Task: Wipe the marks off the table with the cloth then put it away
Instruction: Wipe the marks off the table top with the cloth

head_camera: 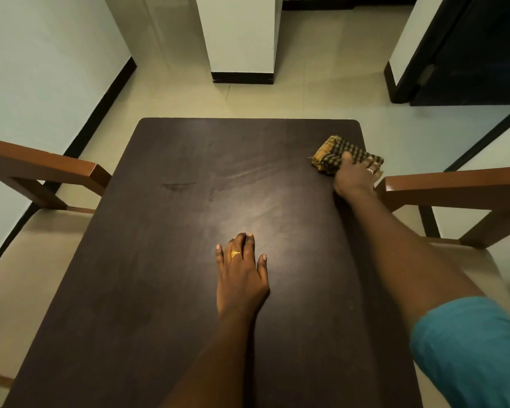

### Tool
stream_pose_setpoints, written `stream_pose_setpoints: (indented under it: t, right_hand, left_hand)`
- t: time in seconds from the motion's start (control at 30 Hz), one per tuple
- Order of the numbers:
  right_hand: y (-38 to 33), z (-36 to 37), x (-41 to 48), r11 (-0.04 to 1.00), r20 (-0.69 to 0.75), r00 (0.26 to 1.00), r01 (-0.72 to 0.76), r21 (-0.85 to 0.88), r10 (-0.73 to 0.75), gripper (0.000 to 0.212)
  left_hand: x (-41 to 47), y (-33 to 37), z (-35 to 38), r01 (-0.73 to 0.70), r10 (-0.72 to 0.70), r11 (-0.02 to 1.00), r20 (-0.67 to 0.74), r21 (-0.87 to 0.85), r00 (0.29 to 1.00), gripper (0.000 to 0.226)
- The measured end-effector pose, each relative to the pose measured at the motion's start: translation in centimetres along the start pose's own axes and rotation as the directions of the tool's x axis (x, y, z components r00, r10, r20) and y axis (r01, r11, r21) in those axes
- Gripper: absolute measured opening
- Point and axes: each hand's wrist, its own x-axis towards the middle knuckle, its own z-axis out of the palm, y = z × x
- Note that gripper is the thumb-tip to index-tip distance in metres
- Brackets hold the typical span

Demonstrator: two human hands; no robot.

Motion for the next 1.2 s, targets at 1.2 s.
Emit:
stream_pose_setpoints:
  t: [1.2]
  right_hand:
    - [-1.5, 5.7, -29.8, 0.999, 0.097, 0.995, 0.031, -0.024, -0.028, 0.049]
  left_hand:
    - [-16.4, -15.9, -9.4, 0.339, -0.328, 0.937, 0.119, -0.087, 0.937, 0.050]
